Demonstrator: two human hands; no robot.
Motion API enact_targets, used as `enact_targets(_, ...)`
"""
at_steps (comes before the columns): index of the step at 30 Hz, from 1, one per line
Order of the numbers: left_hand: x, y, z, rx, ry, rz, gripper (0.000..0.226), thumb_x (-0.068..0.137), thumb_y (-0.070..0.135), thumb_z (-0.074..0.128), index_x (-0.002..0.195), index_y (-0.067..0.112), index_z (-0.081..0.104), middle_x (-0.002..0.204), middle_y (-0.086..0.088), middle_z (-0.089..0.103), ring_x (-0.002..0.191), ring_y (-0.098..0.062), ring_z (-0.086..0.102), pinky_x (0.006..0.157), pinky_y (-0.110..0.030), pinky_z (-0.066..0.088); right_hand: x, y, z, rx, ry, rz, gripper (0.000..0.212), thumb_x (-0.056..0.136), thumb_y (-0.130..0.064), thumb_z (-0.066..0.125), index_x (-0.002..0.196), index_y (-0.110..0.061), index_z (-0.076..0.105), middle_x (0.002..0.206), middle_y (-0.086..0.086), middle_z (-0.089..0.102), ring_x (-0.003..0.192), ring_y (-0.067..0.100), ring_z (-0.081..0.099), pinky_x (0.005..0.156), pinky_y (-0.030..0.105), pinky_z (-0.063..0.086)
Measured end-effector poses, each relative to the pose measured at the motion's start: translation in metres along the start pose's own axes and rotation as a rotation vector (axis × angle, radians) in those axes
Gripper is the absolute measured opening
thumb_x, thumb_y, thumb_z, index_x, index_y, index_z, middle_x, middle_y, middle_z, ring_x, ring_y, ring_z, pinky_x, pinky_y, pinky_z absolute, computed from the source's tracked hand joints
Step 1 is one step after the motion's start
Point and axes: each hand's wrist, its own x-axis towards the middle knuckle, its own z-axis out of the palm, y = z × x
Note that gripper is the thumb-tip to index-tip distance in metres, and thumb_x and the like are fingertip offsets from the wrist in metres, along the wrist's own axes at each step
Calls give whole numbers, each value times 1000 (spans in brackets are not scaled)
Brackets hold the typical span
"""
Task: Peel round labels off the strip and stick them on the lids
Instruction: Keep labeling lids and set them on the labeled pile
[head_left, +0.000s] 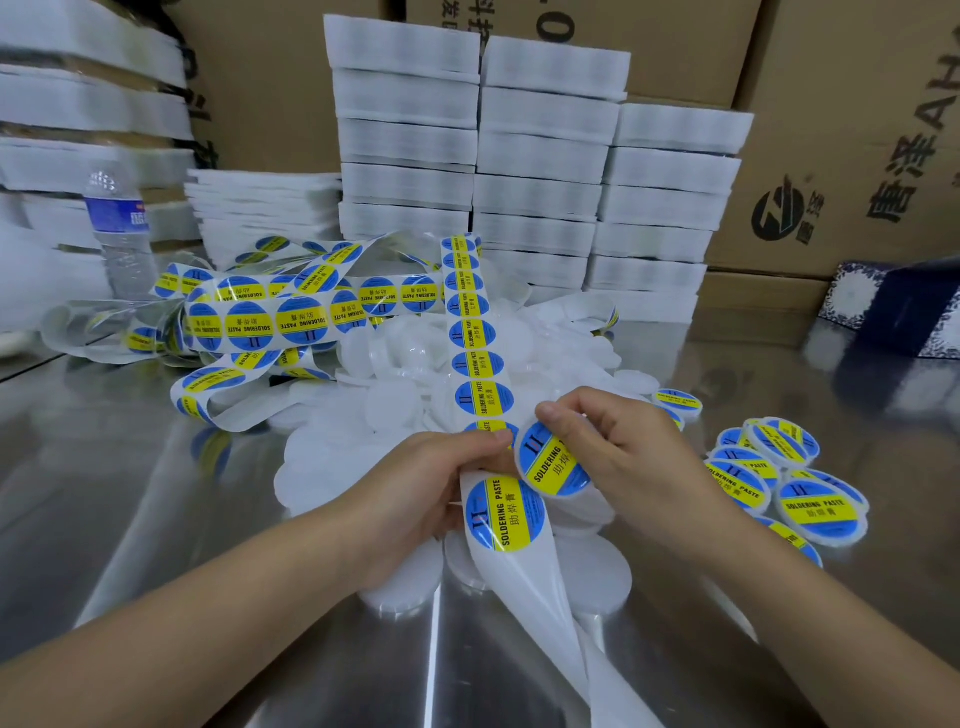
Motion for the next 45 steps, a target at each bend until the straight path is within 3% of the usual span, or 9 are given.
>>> enact_targets(7, -1, -3, -4, 149, 3, 104, 37, 84, -4, 56, 84, 24, 79, 98, 2, 75, 89, -16, 72, 80, -24, 57, 8, 3, -16, -87, 185, -17, 50, 93, -40, 47, 63, 0, 46, 51, 1, 36, 49, 10, 33, 50, 29, 33)
enact_targets(14, -1, -3, -2, 224, 44, 268, 64, 81, -9, 64, 125, 36, 49, 120, 3, 67, 107, -13, 66, 96, -36, 51, 16, 34, -53, -790, 134, 251, 44, 98, -39, 38, 63, -13, 43, 68, 8, 53, 73, 34, 50, 59, 34, 36)
enact_targets(18, 1, -5, -2, 175, 6, 282, 64, 81, -10, 63, 125, 34, 48, 108, 5, 73, 97, -12, 70, 83, -27, 56, 16, 49, -70, -837, 55, 508, 44, 97, -44, 38, 68, -12, 45, 70, 7, 50, 74, 29, 49, 56, 31, 30)
enact_targets(24, -3, -3, -1, 234, -56, 247, 83, 56, 24, 89, 126, 33, 46, 92, -4, 75, 88, -19, 72, 78, -30, 58, 15, 55, -89, -830, 32, 735, 40, 96, -47, 41, 85, -11, 53, 94, 13, 60, 89, 31, 56, 79, 38, 44)
enact_targets(29, -3, -5, -1, 242, -91, 243, 68, 69, -1, 79, 120, 31, 49, 93, 8, 76, 82, -9, 72, 69, -17, 53, 14, 53, -92, -870, 124, 787, 44, 92, -52, 44, 92, -10, 57, 95, 12, 60, 87, 31, 55, 76, 36, 44)
enact_targets(34, 0, -4, -2, 238, -36, 251, 47, 71, 0, 78, 108, 26, 64, 91, 1, 76, 82, -13, 72, 74, -21, 56, 16, 40, -78, -709, 165, 482, 31, 90, -47, 51, 92, -20, 65, 83, 2, 65, 82, 24, 59, 65, 31, 44)
enact_targets(38, 1, -6, -4, 249, -12, 257, 39, 70, 5, 79, 102, 26, 67, 84, 1, 76, 74, -8, 72, 64, -14, 51, 11, 13, -49, -243, 92, 98, 10, 85, -35, 62, 81, -30, 69, 40, -10, 40, 44, 4, 41, 43, 15, 28)
enact_targets(42, 0, -4, -3, 304, -12, 282, 27, 71, 13, 81, 94, 24, 73, 72, 2, 74, 60, -3, 65, 55, -10, 44, 2, -3, -25, 65, -44, -77, 6, 80, -29, 69, 80, -33, 74, 44, -9, 30, 45, 6, 29, 46, 15, 26)
enact_targets(45, 0, -2, -3, 361, -7, 310, 30, 62, 36, 80, 91, 37, 74, 75, -25, 66, 61, -16, 51, 59, -27, 38, -4, -4, -14, 50, -113, -131, 12, 78, -28, 71, 81, -40, 72, 46, -8, 33, 48, 7, 31, 49, 21, 27)
